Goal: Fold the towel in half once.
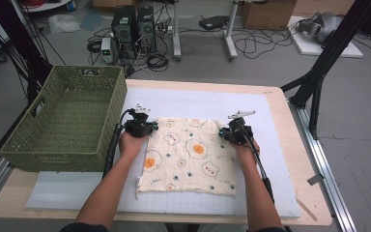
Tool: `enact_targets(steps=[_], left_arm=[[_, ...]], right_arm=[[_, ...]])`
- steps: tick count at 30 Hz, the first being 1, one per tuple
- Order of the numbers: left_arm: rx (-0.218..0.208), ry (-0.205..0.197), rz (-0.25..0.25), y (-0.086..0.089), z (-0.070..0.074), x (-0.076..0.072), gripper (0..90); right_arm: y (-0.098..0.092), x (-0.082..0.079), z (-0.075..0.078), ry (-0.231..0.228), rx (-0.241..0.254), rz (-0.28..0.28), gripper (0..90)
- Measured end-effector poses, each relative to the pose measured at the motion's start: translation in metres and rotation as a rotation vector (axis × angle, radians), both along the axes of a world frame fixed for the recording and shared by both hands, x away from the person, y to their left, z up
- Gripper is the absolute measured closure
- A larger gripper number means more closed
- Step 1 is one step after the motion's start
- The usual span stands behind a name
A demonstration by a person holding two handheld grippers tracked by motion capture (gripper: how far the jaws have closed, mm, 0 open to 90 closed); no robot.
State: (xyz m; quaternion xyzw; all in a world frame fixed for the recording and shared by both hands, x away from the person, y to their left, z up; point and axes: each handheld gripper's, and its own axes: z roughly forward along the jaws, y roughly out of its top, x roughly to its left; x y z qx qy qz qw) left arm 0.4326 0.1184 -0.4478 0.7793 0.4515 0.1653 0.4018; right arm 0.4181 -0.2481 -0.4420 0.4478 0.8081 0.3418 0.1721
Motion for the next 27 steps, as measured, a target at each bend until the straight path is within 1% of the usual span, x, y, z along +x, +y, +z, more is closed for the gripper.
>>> enact_targets(steps=[2, 4, 5, 6, 7, 8, 9, 10, 11, 12, 13, 16, 18, 20, 21, 24, 26, 27], left_arm=[[0.001, -0.005, 0.008, -0.001, 0.001, 0.0, 86.1], [-0.015, -0.017, 0.018, -0.001, 0.003, 0.0, 86.2], [-0.028, -0.027, 0.023, 0.0, 0.006, 0.0, 86.2], [-0.05, -0.048, 0.035, 0.001, 0.009, 0.0, 86.3], [-0.071, -0.067, 0.042, 0.003, 0.013, 0.0, 86.3], [-0.094, -0.08, 0.053, 0.005, 0.016, -0.001, 86.3], [-0.12, -0.086, 0.06, 0.007, 0.018, -0.002, 86.3], [-0.129, -0.085, 0.058, 0.008, 0.02, -0.002, 86.3], [-0.13, -0.083, 0.053, 0.009, 0.02, -0.003, 86.3], [-0.13, -0.082, 0.046, 0.009, 0.021, -0.004, 86.3], [-0.137, -0.083, 0.043, 0.009, 0.022, -0.005, 86.3], [-0.123, -0.096, 0.012, 0.007, 0.027, -0.012, 86.2], [-0.113, -0.124, 0.0, 0.006, 0.029, -0.02, 86.2], [-0.105, -0.125, -0.003, 0.006, 0.028, -0.026, 86.2], [-0.105, -0.124, -0.005, 0.007, 0.027, -0.029, 86.2], [-0.121, -0.135, -0.006, 0.012, 0.028, -0.038, 86.2], [-0.129, -0.145, -0.01, 0.014, 0.029, -0.045, 86.2], [-0.125, -0.138, -0.02, 0.016, 0.03, -0.047, 86.2]], right_arm=[[-0.001, 0.0, -0.001, 0.006, 0.017, 0.006, 84.7], [0.001, -0.001, 0.0, -0.009, 0.0, 0.011, 86.1], [0.003, -0.001, 0.0, -0.025, -0.02, 0.006, 86.5], [0.004, -0.002, 0.002, -0.05, -0.045, -0.009, 86.6], [0.003, -0.002, 0.004, -0.075, -0.046, -0.023, 86.7], [0.001, -0.003, 0.007, -0.095, -0.031, -0.038, 86.7], [-0.001, -0.003, 0.01, -0.113, -0.016, -0.047, 86.6], [-0.003, -0.003, 0.012, -0.125, -0.008, -0.048, 86.6], [-0.004, -0.005, 0.014, -0.129, -0.001, -0.049, 86.6], [-0.004, -0.006, 0.015, -0.136, -0.004, -0.043, 86.6], [-0.004, -0.007, 0.017, -0.144, -0.003, -0.034, 86.6], [-0.003, -0.015, 0.022, -0.158, -0.005, -0.009, 86.5], [-0.005, -0.02, 0.025, -0.152, -0.001, 0.003, 86.5], [-0.006, -0.025, 0.028, -0.146, -0.006, 0.012, 86.4], [-0.006, -0.028, 0.03, -0.145, -0.005, 0.022, 86.5], [-0.004, -0.037, 0.039, -0.17, -0.019, 0.058, 86.4], [-0.002, -0.042, 0.043, -0.179, -0.023, 0.07, 86.2], [-0.001, -0.045, 0.045, -0.181, -0.023, 0.079, 86.2]])
